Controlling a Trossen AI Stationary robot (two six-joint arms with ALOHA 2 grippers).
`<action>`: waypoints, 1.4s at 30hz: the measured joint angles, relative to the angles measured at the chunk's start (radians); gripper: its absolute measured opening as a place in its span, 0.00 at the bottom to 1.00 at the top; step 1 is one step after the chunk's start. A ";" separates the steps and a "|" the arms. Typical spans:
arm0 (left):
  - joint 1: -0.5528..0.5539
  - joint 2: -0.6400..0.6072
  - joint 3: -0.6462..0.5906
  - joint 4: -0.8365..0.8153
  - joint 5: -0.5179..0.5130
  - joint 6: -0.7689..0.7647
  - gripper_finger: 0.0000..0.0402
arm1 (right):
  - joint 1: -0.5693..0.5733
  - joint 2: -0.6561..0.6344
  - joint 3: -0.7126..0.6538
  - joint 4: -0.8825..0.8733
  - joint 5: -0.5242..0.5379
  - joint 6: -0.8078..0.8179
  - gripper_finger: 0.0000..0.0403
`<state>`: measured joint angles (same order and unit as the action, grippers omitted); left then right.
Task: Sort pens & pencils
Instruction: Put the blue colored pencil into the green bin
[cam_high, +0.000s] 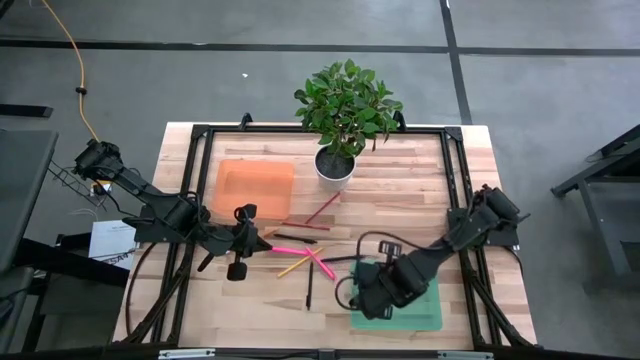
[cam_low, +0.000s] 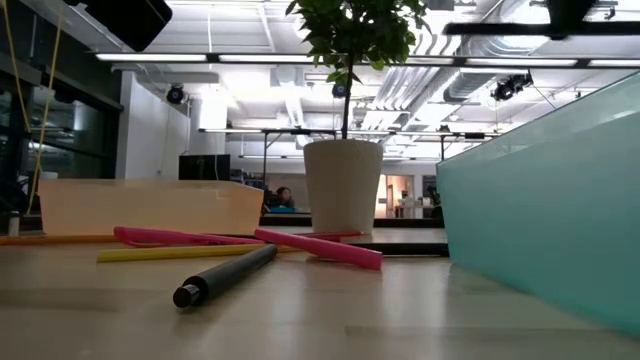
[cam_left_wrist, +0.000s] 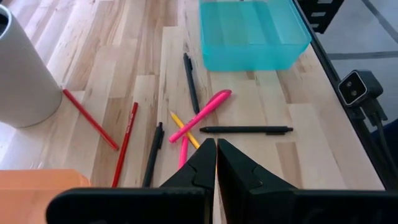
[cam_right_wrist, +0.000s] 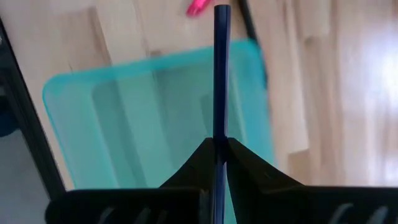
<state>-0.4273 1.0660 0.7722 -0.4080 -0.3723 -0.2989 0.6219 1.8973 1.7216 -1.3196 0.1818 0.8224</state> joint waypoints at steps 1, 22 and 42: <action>0.000 0.000 0.000 0.000 0.001 0.001 0.01 | 0.010 0.000 -0.013 0.007 -0.004 0.019 0.04; 0.000 0.000 0.000 -0.014 0.024 0.006 0.01 | 0.081 0.000 -0.191 0.191 -0.112 0.186 0.04; 0.000 0.000 0.000 -0.012 0.025 0.003 0.01 | 0.072 0.000 -0.311 0.291 -0.133 0.191 0.07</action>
<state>-0.4274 1.0659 0.7722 -0.4204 -0.3473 -0.2962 0.6941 1.8973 1.4105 -1.0283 0.0486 1.0133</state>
